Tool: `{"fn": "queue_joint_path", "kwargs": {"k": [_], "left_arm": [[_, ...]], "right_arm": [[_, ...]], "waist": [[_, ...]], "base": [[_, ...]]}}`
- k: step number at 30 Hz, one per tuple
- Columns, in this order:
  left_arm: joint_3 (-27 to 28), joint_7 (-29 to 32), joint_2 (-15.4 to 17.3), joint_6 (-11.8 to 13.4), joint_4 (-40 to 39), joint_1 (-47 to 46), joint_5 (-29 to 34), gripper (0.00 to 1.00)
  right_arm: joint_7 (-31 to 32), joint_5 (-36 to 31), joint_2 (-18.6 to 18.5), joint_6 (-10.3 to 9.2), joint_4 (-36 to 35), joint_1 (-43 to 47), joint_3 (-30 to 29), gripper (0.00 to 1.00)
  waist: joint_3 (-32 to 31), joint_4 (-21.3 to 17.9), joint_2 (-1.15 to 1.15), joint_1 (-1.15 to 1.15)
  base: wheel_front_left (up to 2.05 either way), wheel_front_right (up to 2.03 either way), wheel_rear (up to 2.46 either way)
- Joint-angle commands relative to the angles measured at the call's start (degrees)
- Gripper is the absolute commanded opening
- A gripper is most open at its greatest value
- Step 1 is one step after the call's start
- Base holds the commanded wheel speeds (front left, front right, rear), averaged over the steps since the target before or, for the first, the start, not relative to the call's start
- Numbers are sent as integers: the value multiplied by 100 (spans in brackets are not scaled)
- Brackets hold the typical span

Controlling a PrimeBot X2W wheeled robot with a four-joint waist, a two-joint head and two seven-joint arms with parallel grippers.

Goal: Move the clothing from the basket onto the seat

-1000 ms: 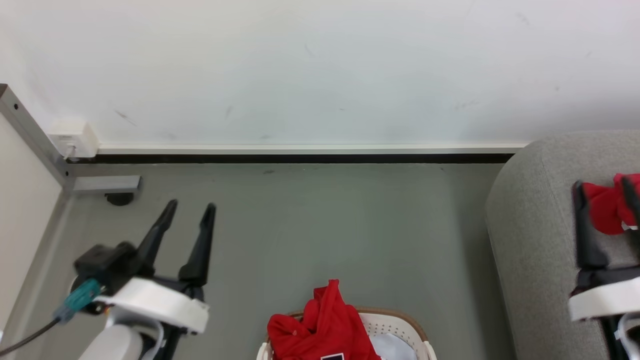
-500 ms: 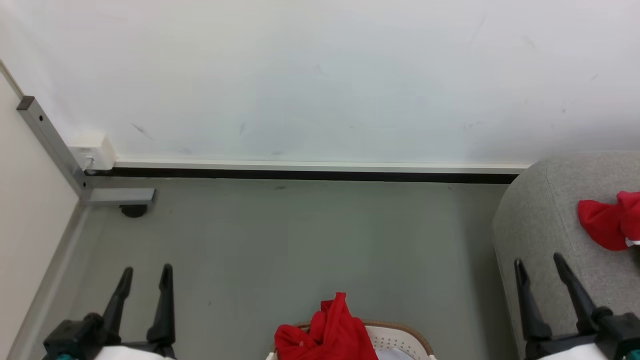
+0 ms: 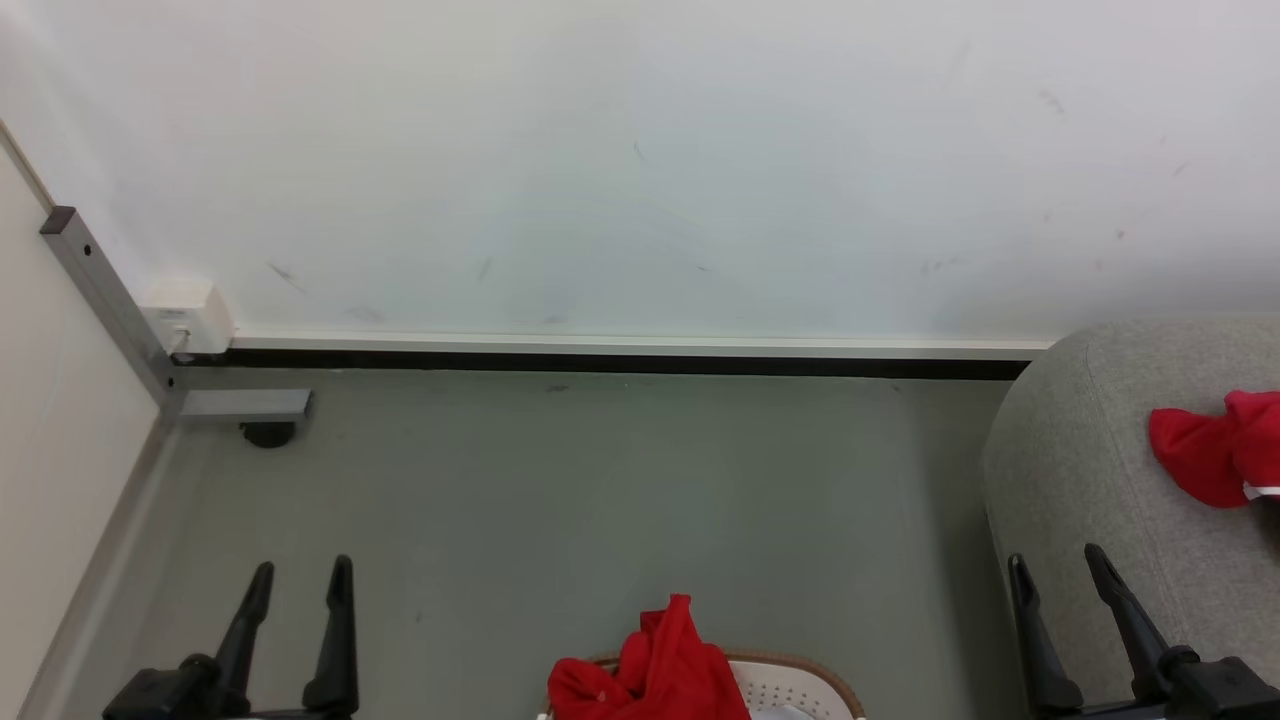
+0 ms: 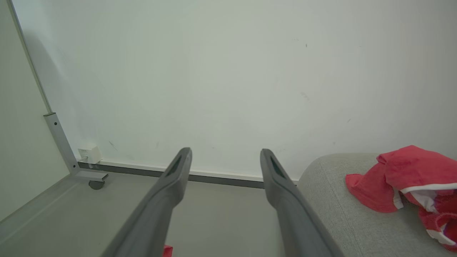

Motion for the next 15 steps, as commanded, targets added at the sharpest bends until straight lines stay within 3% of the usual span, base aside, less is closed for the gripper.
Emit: {"fn": "queue_joint_path", "kwargs": {"k": [1, 15], "left_arm": [[55, -2, 0, -26, 11, 4, 107, 100], [129, -2, -150, -123, 75, -133, 217, 100]], "right_arm": [[-18, -70, 12, -12, -21, 73, 0, 100], [-20, -74, 79, -12, -53, 22, -59, 100]], "waist": [[8, -9, 0, 0], [77, -67, 0, 0]], "base": [[0, 0, 0], [0, 0, 0]]}}
